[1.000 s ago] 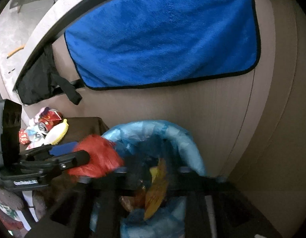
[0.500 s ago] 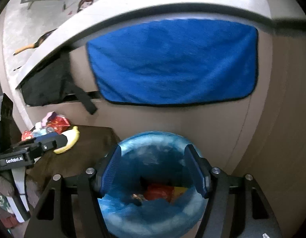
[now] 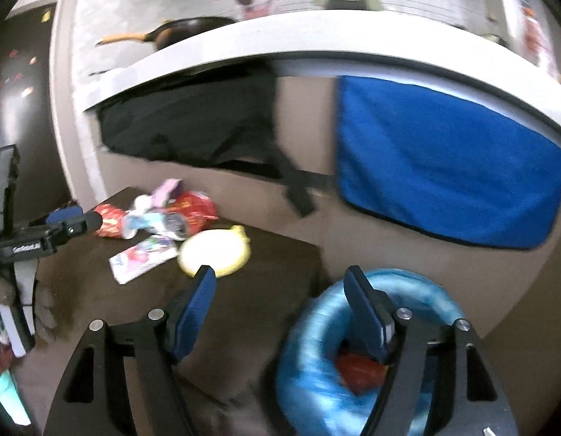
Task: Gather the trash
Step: 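Move both open tools back over the trash pile, then grasp the purple-pink sponge with the right tool while the left tool approaches the clear plastic bag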
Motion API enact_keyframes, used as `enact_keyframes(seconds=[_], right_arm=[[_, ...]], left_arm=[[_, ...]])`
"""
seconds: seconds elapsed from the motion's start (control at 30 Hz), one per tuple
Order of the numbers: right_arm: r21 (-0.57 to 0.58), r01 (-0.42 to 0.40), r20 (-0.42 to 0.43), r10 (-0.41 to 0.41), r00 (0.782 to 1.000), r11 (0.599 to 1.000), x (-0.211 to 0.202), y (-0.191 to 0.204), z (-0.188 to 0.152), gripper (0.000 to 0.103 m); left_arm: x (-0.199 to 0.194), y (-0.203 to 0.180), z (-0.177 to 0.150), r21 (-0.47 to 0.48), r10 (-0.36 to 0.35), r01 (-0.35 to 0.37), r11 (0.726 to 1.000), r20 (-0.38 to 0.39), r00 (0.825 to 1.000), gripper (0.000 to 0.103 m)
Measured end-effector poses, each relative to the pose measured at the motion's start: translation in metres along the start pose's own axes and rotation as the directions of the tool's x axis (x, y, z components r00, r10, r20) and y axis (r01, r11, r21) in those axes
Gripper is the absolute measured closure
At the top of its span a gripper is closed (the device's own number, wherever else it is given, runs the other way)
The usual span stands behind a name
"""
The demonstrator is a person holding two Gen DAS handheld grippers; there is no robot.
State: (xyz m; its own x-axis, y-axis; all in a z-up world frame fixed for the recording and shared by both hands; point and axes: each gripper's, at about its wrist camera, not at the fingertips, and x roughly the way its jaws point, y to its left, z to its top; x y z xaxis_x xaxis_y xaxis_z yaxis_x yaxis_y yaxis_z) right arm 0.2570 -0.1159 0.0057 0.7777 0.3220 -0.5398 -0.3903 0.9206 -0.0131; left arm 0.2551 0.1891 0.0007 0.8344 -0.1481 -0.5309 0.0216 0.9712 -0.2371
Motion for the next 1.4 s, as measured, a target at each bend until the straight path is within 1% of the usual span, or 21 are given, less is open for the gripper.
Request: enact_keyframes(seconds=[0.07, 0.17, 0.27, 0.37, 0.47, 0.63, 0.7, 0.8, 0.87, 0.9, 0.97, 1.03, 1.1, 1.13, 1.2, 1.23, 1.3, 1.33, 1.37, 1.4], right_arm=[[-0.027, -0.025, -0.015, 0.025, 1.0, 0.999, 0.012, 0.018, 0.004, 0.03], [-0.057, -0.043, -0.036, 0.041, 0.999, 0.997, 0.026, 0.039, 0.007, 0.03], [-0.083, -0.06, -0.062, 0.055, 0.997, 0.995, 0.041, 0.057, 0.01, 0.03], [-0.088, -0.082, -0.08, 0.075, 0.994, 0.993, 0.055, 0.067, 0.012, 0.03], [-0.082, -0.11, -0.102, 0.102, 0.99, 0.991, 0.074, 0.077, 0.017, 0.03], [-0.113, -0.149, -0.152, 0.131, 0.98, 0.982, 0.106, 0.105, 0.03, 0.031], [-0.129, -0.163, -0.155, 0.142, 0.978, 0.978, 0.119, 0.118, 0.038, 0.032], [-0.153, -0.183, -0.154, 0.16, 0.975, 0.971, 0.146, 0.143, 0.055, 0.032], [-0.151, -0.19, -0.156, 0.166, 0.974, 0.97, 0.166, 0.155, 0.068, 0.033], [-0.149, -0.188, -0.158, 0.164, 0.974, 0.971, 0.172, 0.159, 0.072, 0.033], [-0.134, -0.168, -0.161, 0.146, 0.976, 0.977, 0.194, 0.166, 0.083, 0.034], [-0.114, -0.107, -0.139, 0.091, 0.986, 0.988, 0.22, 0.172, 0.095, 0.034], [-0.1, -0.082, -0.144, 0.067, 0.987, 0.992, 0.239, 0.175, 0.102, 0.034], [-0.097, -0.072, -0.16, 0.055, 0.986, 0.993, 0.253, 0.176, 0.106, 0.034], [-0.101, -0.038, -0.192, 0.018, 0.981, 0.994, 0.272, 0.178, 0.11, 0.042], [-0.104, -0.038, -0.221, 0.014, 0.975, 0.994, 0.281, 0.177, 0.109, 0.045], [-0.099, -0.087, -0.283, 0.056, 0.958, 0.991, 0.29, 0.174, 0.105, 0.072], [-0.081, -0.133, -0.301, 0.103, 0.948, 0.988, 0.287, 0.171, 0.101, 0.073], [-0.071, -0.153, -0.297, 0.125, 0.947, 0.986, 0.278, 0.167, 0.097, 0.074], [-0.078, -0.154, -0.291, 0.125, 0.949, 0.985, 0.269, 0.165, 0.094, 0.074]], left_arm=[[0.001, 0.025, -0.007, -0.045, 0.021, -0.022, 0.999, -0.014, 1.0, 0.003], [0.007, 0.066, -0.014, -0.131, 0.092, -0.097, 0.987, -0.046, 0.995, 0.003], [0.013, 0.096, -0.019, -0.192, 0.099, -0.11, 0.975, -0.065, 0.993, 0.005], [0.017, 0.115, -0.018, -0.212, 0.106, -0.116, 0.97, -0.055, 0.993, 0.008], [0.019, 0.121, -0.013, -0.204, 0.123, -0.124, 0.971, -0.02, 0.992, 0.008], [0.02, 0.125, -0.013, -0.195, 0.173, -0.16, 0.968, 0.049, 0.984, 0.008], [0.018, 0.126, -0.016, -0.198, 0.198, -0.18, 0.963, 0.073, 0.978, 0.008], [0.009, 0.124, -0.016, -0.171, 0.212, -0.191, 0.966, 0.115, 0.97, 0.008], [0.004, 0.123, -0.016, -0.16, 0.234, -0.209, 0.965, 0.153, 0.96, 0.008], [0.002, 0.124, -0.016, -0.161, 0.236, -0.21, 0.964, 0.161, 0.958, 0.008], [0.002, 0.13, -0.016, -0.184, 0.219, -0.19, 0.964, 0.154, 0.964, 0.008], [0.007, 0.134, -0.017, -0.199, 0.192, -0.164, 0.966, 0.127, 0.973, 0.008], [0.011, 0.138, -0.018, -0.211, 0.166, -0.142, 0.967, 0.1, 0.981, 0.008], [0.012, 0.14, -0.018, -0.223, 0.15, -0.126, 0.967, 0.094, 0.984, 0.008], [0.011, 0.143, -0.017, -0.241, 0.131, -0.105, 0.965, 0.093, 0.987, 0.008], [0.01, 0.144, -0.017, -0.247, 0.124, -0.097, 0.964, 0.097, 0.987, 0.008], [0.007, 0.145, -0.016, -0.253, 0.118, -0.087, 0.964, 0.112, 0.987, 0.008], [0.007, 0.145, -0.016, -0.254, 0.116, -0.083, 0.964, 0.116, 0.986, 0.008], [0.006, 0.144, -0.017, -0.254, 0.113, -0.079, 0.964, 0.12, 0.986, 0.008], [0.007, 0.143, -0.017, -0.252, 0.111, -0.078, 0.965, 0.12, 0.987, 0.008]])
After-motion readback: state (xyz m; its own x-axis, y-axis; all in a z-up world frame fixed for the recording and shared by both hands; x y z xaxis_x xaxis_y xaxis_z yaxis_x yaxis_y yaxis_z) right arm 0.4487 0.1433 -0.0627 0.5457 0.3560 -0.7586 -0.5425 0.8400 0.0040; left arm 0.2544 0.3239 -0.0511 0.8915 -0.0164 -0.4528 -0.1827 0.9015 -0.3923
